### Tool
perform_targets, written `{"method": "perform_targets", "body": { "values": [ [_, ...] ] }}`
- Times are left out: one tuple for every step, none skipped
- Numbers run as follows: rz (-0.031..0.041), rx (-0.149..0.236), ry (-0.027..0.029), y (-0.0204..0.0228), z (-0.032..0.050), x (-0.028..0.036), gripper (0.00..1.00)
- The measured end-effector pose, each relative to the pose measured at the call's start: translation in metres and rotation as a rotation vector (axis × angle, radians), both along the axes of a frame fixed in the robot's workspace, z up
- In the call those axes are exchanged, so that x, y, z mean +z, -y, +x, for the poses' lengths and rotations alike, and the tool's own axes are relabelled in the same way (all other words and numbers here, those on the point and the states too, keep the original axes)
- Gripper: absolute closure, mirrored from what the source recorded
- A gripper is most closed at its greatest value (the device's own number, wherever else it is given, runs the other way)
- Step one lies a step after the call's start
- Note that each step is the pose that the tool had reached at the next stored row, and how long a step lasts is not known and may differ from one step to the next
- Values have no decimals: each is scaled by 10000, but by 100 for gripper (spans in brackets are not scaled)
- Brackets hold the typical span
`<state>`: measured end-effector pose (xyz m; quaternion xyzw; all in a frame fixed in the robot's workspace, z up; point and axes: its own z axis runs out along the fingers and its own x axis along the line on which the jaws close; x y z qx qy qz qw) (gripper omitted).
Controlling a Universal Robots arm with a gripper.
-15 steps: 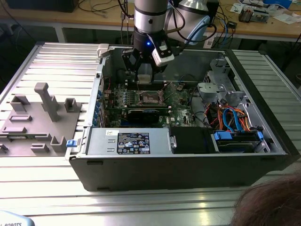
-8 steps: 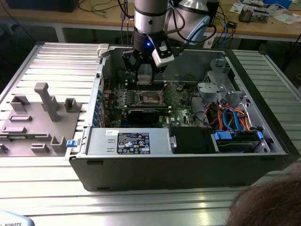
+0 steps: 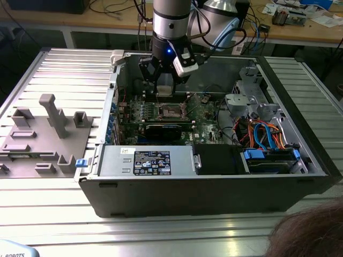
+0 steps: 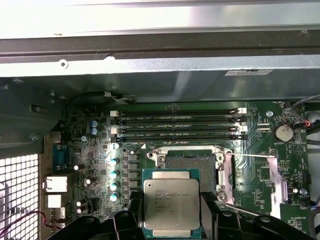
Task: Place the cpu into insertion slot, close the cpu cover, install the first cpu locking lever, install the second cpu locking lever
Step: 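Place the cpu into insertion slot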
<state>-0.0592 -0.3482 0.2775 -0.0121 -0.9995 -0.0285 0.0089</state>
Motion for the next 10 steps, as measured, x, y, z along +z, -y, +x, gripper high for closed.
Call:
{"method": "perform_targets", "body": {
  "values": [
    [0,0,0,0,0,-3,46],
    [0,0,0,0,0,-4,46],
    [0,0,0,0,0,-6,46],
    [0,0,-1,0,0,-8,46],
    [0,-1,0,0,0,-12,46],
    [0,0,-1,0,0,-15,46],
    [0,-1,0,0,0,-17,46],
    [0,0,0,0,0,-18,46],
    [0,0,0,0,0,-20,46],
    [1,0,0,0,0,-22,46]
  ]
}}
